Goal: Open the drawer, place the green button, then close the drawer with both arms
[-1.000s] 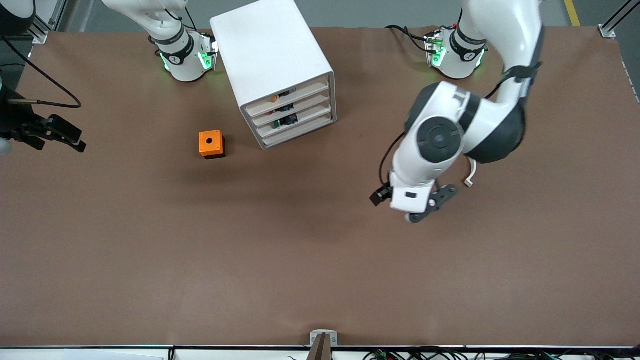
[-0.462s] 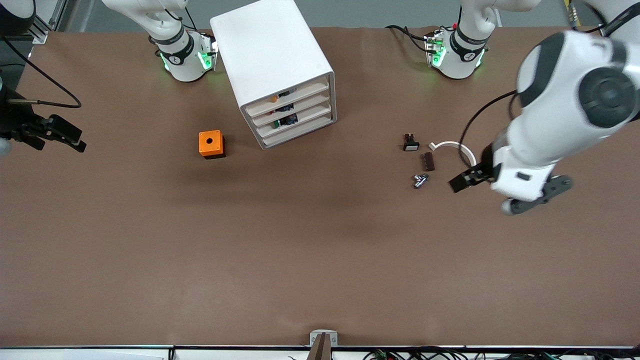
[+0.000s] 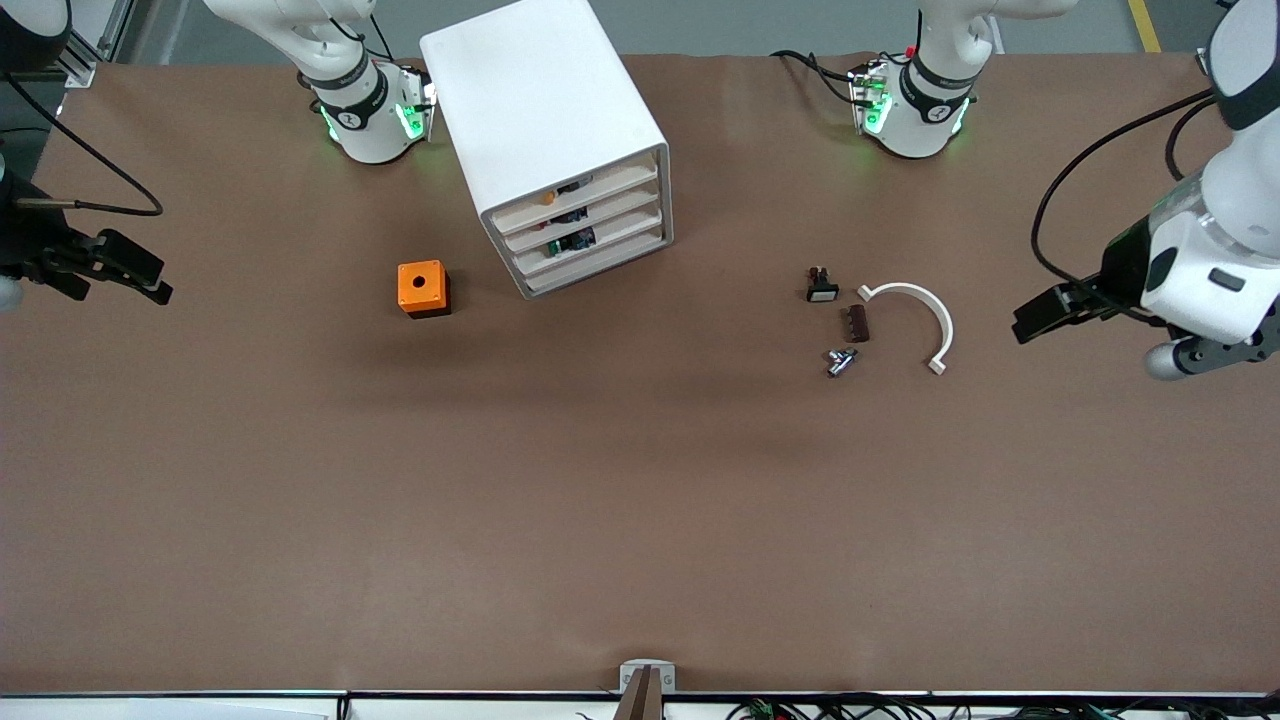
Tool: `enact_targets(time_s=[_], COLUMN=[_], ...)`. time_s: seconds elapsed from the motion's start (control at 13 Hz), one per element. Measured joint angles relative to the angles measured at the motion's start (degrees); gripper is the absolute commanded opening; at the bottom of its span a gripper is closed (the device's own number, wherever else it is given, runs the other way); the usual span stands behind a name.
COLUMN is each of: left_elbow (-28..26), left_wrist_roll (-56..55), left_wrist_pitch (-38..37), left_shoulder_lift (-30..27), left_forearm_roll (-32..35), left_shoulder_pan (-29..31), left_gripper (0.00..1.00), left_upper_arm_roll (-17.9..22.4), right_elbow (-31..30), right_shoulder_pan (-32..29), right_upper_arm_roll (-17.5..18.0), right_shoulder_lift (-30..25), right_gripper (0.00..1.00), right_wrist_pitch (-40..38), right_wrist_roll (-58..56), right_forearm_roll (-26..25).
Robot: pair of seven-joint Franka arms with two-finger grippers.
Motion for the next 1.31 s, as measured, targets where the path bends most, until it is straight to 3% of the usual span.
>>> enact_targets(time_s=[0.69,1.31], left_elbow=[-14.69,-20.70], left_wrist_roll=[13.39,14.29], left_wrist_pitch=[-0.67,-0.67], left_shoulder_lift=[-15.53,-20.79], left_forearm_roll=[0.01,1.00], left_shoulder_pan=[1.56,1.50], left_gripper=[1.00,1.00], left_upper_arm_roll=[3.58,1.66], right_elbow=[0.01,0.01], right_shoulder_pan=[0.00,-0.06], right_upper_arm_roll=[-0.05,-0.20], right_shoulder_lift=[0.00,0.02], right_gripper=[1.00,1.00], right_wrist_pitch=[0.00,0.00], right_wrist_roll=[-0.04,-0.04], right_forearm_roll=[-0.04,-0.12])
